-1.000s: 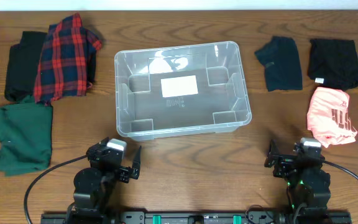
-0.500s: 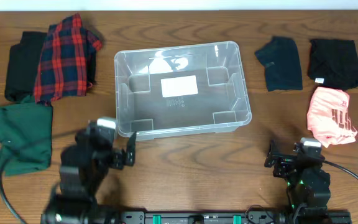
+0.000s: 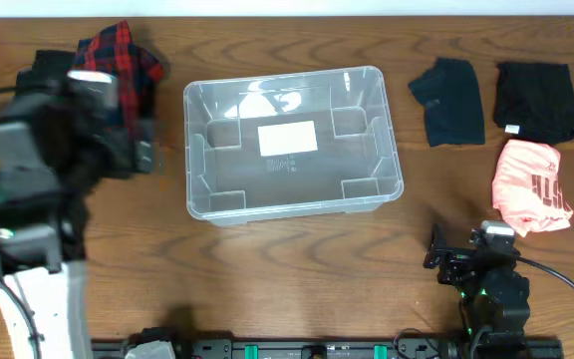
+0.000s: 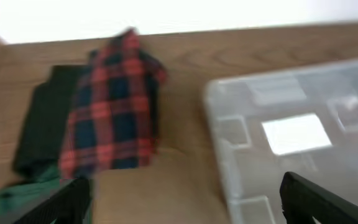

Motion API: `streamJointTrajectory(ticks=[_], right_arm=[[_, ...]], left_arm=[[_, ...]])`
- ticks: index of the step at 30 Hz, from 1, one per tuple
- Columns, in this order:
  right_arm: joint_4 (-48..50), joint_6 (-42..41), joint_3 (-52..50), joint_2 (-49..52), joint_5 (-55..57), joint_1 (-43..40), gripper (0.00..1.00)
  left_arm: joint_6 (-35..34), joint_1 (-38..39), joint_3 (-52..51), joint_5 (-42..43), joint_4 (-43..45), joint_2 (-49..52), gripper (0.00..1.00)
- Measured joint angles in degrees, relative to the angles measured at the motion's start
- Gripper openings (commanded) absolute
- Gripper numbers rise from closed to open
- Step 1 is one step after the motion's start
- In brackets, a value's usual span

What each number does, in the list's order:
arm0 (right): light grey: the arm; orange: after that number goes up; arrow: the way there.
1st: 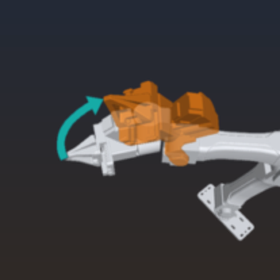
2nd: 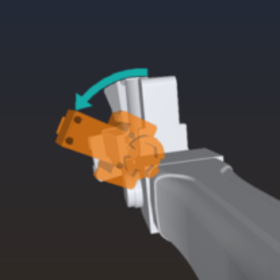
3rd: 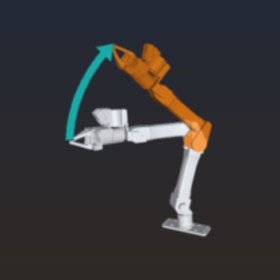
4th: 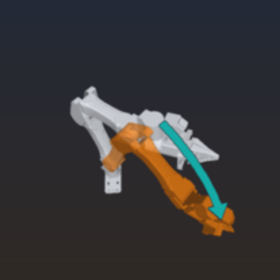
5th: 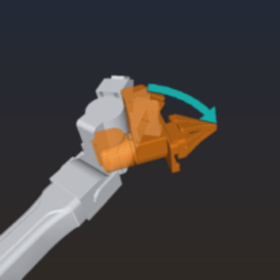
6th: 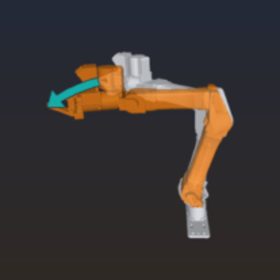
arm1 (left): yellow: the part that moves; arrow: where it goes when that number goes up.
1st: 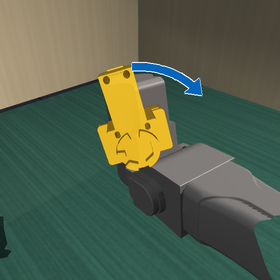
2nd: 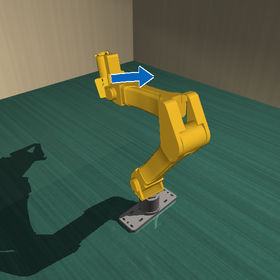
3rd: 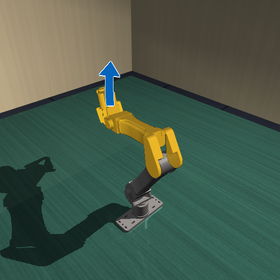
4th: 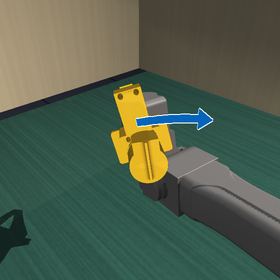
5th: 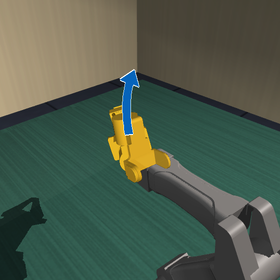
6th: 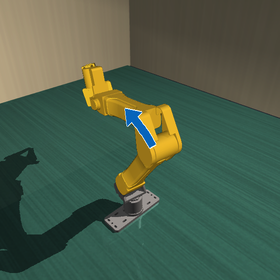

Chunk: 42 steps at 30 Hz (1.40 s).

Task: Pack container
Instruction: 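Reach the left gripper to the plaid shirt and grasp it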

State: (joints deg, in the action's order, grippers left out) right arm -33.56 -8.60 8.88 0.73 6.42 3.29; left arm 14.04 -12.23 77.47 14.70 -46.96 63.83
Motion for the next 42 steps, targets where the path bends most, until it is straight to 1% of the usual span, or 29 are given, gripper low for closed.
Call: streamJointTrajectory(ticks=[3, 6, 11, 19, 22, 27, 37, 39, 42], right_arm=[[0.0, 0.0, 0.0, 0.0, 0.0, 0.0, 0.99], [0.0, 0.0, -0.02, 0.0, 0.02, 0.0, 0.99], [0.0, 0.0, -0.02, 0.0, 0.02, 0.0, 0.99], [0.0, 0.0, 0.0, 0.0, 0.02, 0.0, 0.99], [-0.02, 0.0, 0.0, 0.0, 0.0, 0.0, 0.99], [0.0, 0.0, 0.0, 0.0, 0.0, 0.0, 0.99], [0.0, 0.0, -0.02, 0.0, 0.0, 0.0, 0.99], [0.0, 0.0, 0.0, 0.0, 0.0, 0.0, 0.99], [0.0, 0.0, -0.02, 0.0, 0.0, 0.0, 0.99]], left_arm=[[0.85, -8.55, 0.81, 2.08, -0.2, 2.16, 0.98], [1.05, -14.64, 0.81, 3.02, -0.42, 4.39, 0.98], [1.2, -21.35, 0.83, 4.13, -0.02, 9.31, 0.98], [1.25, -22.27, 0.83, 6.12, 1.03, 16.98, 0.98], [1.25, -22.27, 0.85, 6.34, 2.69, 19.26, 0.98], [1.25, -22.27, 0.85, 7.32, 7.72, 22.64, 0.98], [0.98, -22.69, 0.87, 8.33, 22.49, 29.86, 0.98], [0.83, -23.41, 0.98, 9.64, 24.74, 31.61, 0.98], [0.79, -25.07, 1.77, 13.81, 26.71, 35.54, 0.98]])
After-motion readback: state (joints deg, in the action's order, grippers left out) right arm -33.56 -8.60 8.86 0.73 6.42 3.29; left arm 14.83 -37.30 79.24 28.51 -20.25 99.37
